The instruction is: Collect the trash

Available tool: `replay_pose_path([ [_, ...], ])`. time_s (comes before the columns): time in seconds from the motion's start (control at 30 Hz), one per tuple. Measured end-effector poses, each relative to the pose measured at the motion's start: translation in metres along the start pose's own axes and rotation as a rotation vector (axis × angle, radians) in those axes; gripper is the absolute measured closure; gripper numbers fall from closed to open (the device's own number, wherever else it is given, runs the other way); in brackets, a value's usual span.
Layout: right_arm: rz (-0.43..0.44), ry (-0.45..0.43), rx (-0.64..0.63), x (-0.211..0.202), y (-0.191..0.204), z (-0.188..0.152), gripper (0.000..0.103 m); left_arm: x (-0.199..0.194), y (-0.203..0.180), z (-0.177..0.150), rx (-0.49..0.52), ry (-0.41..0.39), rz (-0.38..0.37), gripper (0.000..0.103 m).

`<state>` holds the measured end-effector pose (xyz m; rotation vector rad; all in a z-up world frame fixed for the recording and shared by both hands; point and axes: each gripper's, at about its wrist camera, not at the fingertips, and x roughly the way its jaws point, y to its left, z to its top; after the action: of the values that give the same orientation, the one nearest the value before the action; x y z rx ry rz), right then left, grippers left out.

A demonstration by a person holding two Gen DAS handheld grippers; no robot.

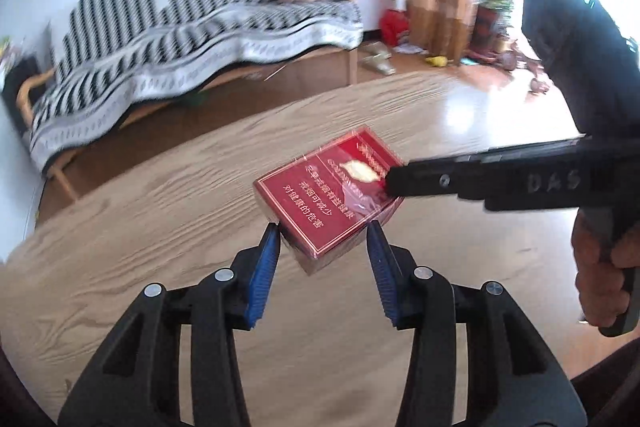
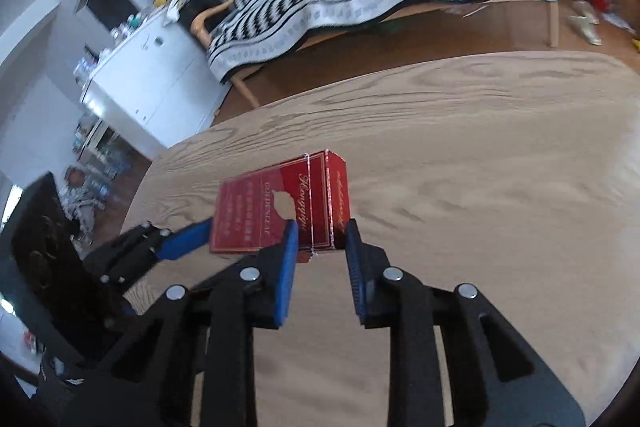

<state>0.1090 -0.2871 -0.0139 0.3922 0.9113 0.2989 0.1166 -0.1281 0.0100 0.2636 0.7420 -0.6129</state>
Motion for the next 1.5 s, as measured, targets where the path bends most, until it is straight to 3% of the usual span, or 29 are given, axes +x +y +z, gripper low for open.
replay_pose_path([
  [0.2, -0.087, -0.106, 0.089, -0.13, -0.053, -0.063, 0.083, -0.042, -0.128, 0.015, 0.117, -0.057, -0.125, 0.062],
  [0.47, -0.256, -0.25, 0.294, -0.304, -0.163, -0.177, 0.083, -0.05, -0.318, 0.006, 0.301, -0.058, -0.357, 0.062],
  [0.57, -0.312, -0.274, 0.36, -0.343, -0.198, -0.214, 0.083, -0.041, -0.383, -0.004, 0.363, -0.03, -0.445, 0.062],
  [0.77, -0.383, -0.274, 0.471, -0.378, -0.255, -0.276, 0.083, -0.01, -0.461, -0.026, 0.426, 0.046, -0.535, 0.062],
  [0.9, -0.391, -0.265, 0.559, -0.38, -0.286, -0.308, 0.082, 0.018, -0.487, -0.037, 0.45, 0.1, -0.569, 0.062],
  [0.97, -0.407, -0.255, 0.609, -0.38, -0.303, -0.324, 0.078, 0.031, -0.498, -0.042, 0.457, 0.121, -0.572, 0.05],
  [1.0, -0.416, -0.252, 0.626, -0.38, -0.307, -0.329, 0.065, 0.038, -0.503, -0.047, 0.459, 0.136, -0.578, 0.048],
  [1.03, -0.435, -0.257, 0.65, -0.381, -0.314, -0.337, 0.045, 0.044, -0.506, -0.05, 0.463, 0.147, -0.58, 0.044],
  [1.1, -0.452, -0.279, 0.685, -0.384, -0.322, -0.349, 0.033, 0.057, -0.51, -0.057, 0.472, 0.165, -0.561, 0.039],
  [1.2, -0.449, -0.279, 0.723, -0.387, -0.336, -0.362, 0.033, 0.067, -0.506, -0.061, 0.459, 0.183, -0.551, 0.035],
  [1.3, -0.478, -0.266, 0.708, -0.382, -0.334, -0.359, 0.031, 0.064, -0.486, -0.054, 0.42, 0.16, -0.525, 0.023],
  [1.43, -0.52, -0.268, 0.641, -0.371, -0.307, -0.33, 0.024, 0.041, -0.443, -0.034, 0.336, 0.097, -0.44, 0.01],
  [1.5, -0.558, -0.268, 0.574, -0.363, -0.285, -0.305, 0.023, 0.028, -0.417, -0.024, 0.295, 0.059, -0.375, 0.009],
])
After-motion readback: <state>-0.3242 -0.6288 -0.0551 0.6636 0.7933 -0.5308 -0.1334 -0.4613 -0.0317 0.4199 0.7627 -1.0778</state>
